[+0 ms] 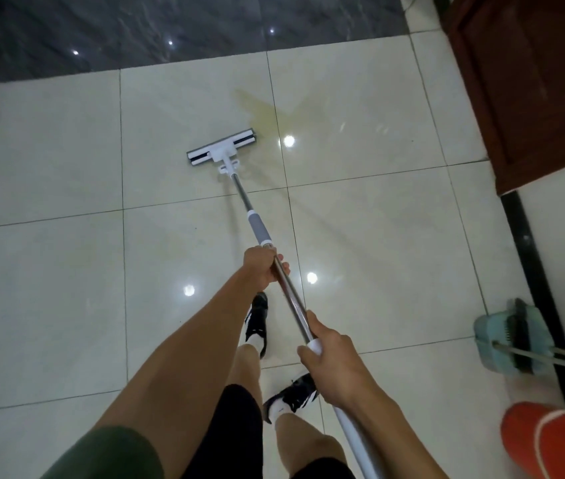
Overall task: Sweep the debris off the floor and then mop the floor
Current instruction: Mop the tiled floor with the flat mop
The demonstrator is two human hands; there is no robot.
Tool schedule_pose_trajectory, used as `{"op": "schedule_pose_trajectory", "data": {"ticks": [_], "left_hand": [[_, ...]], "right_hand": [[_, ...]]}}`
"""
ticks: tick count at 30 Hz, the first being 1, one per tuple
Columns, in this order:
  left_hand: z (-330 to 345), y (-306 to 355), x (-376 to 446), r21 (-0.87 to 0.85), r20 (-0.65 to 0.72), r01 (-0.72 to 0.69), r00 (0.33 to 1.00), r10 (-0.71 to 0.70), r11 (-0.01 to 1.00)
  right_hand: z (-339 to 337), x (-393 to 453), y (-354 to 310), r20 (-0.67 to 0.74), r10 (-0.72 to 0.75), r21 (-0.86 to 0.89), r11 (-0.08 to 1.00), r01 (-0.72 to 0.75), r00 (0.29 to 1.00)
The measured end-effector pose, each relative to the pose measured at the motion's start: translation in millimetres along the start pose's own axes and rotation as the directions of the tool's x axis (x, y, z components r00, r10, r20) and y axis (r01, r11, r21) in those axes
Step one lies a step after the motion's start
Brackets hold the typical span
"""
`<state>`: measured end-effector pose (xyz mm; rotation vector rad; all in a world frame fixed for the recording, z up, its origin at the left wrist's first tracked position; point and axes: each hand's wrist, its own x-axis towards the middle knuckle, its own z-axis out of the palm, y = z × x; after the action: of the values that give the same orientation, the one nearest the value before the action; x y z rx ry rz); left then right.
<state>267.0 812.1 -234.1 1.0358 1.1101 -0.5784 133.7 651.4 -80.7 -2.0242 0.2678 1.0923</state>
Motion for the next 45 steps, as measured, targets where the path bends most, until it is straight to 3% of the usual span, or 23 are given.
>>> {"op": "schedule_pose_trajectory", "data": {"ticks": [8,19,24,34,45], "left_hand": [[-10,80,53,-0.03,-0.022,-0.009,1.0,0.008,1.0],[-36,358,188,0.104,0.001,-0.057,0.998,0.057,0.993],[-16,429,220,0.137,0.02,-0.089,0.996,0.087,0.987],[28,378,197,0.201,0.021,-0.047,0.999,0.044,0.978],[94,159,115,0.364,0.051,-0.049,0.998,0.032,0.93]], "right_hand": [[-6,78,-58,-0.008,-0.001,-0.026,1.0,0.001,1.0],[-22,291,-271,-0.099,-0.039,0.007,0.999,0.04,0.994],[-57,339,-319,-0.152,-0.021,0.047,0.998,0.029,0.988],[-82,294,-269,-0.168,0.035,0.07,0.997,-0.024,0.985],[-67,149,-72,-0.177,0.115,0.264,0.962,-0.065,0.978]]}}
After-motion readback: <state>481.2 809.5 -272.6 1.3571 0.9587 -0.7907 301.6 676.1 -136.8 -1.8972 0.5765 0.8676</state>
